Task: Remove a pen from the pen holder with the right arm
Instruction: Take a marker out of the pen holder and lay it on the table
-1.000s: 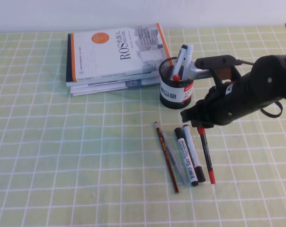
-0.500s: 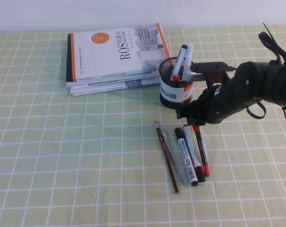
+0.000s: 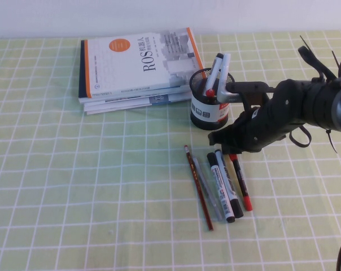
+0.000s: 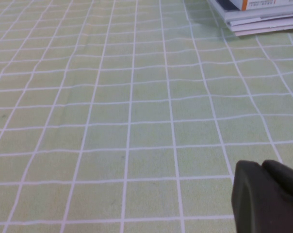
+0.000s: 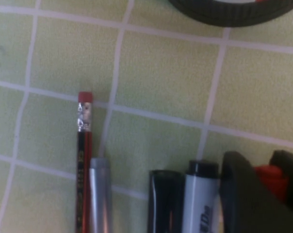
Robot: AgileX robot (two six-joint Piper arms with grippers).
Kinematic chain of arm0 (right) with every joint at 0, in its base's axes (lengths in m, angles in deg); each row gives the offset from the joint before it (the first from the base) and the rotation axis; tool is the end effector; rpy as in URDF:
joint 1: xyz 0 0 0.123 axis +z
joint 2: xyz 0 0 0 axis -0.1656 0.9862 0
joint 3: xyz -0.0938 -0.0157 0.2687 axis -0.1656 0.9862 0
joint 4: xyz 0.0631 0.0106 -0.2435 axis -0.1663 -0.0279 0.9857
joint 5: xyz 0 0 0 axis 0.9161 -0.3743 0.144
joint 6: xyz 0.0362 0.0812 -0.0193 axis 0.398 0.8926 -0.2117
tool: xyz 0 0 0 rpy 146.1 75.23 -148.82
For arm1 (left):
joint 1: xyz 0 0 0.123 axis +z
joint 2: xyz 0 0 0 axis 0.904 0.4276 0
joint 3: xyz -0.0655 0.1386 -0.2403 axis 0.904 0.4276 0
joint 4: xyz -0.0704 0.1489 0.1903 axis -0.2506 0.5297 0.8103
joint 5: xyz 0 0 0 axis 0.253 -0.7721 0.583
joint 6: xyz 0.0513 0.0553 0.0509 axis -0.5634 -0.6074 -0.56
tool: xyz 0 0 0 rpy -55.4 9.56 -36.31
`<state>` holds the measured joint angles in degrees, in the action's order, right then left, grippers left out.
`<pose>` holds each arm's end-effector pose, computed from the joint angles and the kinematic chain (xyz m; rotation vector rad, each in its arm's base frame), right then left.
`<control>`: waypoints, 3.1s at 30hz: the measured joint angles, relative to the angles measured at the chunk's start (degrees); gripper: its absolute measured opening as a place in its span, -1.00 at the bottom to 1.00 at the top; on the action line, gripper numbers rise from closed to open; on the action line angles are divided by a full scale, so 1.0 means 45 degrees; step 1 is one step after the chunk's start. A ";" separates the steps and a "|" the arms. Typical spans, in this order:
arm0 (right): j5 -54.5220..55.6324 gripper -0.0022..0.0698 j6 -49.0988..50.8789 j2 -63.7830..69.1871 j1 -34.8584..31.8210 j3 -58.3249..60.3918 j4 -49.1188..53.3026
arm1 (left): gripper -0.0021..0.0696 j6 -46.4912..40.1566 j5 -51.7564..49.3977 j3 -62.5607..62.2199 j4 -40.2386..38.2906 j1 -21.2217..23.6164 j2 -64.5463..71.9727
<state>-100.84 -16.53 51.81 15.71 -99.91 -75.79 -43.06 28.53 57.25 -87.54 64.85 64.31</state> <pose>0.3764 0.1916 0.1713 -0.2757 2.6427 0.4284 0.0520 -0.0017 0.1699 0.1146 1.8774 0.0559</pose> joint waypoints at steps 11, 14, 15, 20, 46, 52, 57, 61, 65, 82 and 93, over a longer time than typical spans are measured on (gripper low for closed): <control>-0.0128 -0.39 0.0000 -0.0029 0.0000 0.0000 -0.0222 | -0.96 0.0000 0.0000 0.0000 0.0000 0.0000 0.0000; -0.0514 -0.38 0.0000 -0.0234 0.0000 0.0000 -0.0189 | -0.96 0.0000 0.0000 0.0000 0.0000 0.0000 0.0000; -0.0735 -0.38 0.0000 -0.0498 0.0026 0.0024 -0.0054 | -0.96 0.0000 0.0000 0.0000 0.0000 0.0000 0.0000; -0.1123 -0.59 0.0000 -0.2382 0.0404 0.0818 0.0307 | -0.96 0.0000 0.0000 0.0000 0.0000 0.0000 0.0000; -0.4521 -0.97 -0.0621 -1.3036 0.0559 0.6757 0.0540 | -0.96 0.0000 0.0000 0.0000 0.0000 0.0000 0.0000; -0.4403 -0.97 -0.1914 -1.3068 0.0559 0.6757 0.0632 | -0.96 0.0000 0.0000 0.0000 0.0000 0.0000 0.0000; -0.3261 -0.97 -0.2273 -1.3530 0.0158 0.7335 0.0811 | -0.96 0.0000 0.0000 0.0000 0.0000 0.0000 0.0000; -0.1359 -0.97 -0.3664 -1.5002 -0.1173 0.9031 -0.0094 | -0.96 0.0000 0.0000 0.0000 0.0000 0.0000 0.0000; 0.0599 -0.97 -0.5115 -1.7100 -0.2738 1.1373 -0.1472 | -0.96 0.0000 0.0000 0.0000 0.0000 0.0000 0.0000; 0.3327 -0.97 -0.5638 -2.4775 -0.5709 1.7167 -0.2415 | -0.96 0.0000 0.0000 0.0000 0.0000 0.0000 0.0000; 0.3541 -0.97 -0.5638 -2.5541 -0.5709 1.7539 -0.2544 | -0.96 0.0000 0.0000 0.0000 0.0000 0.0000 0.0000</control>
<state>-84.90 -41.91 -63.12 -9.98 -20.99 -87.24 -43.06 28.53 57.25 -87.54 64.85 64.31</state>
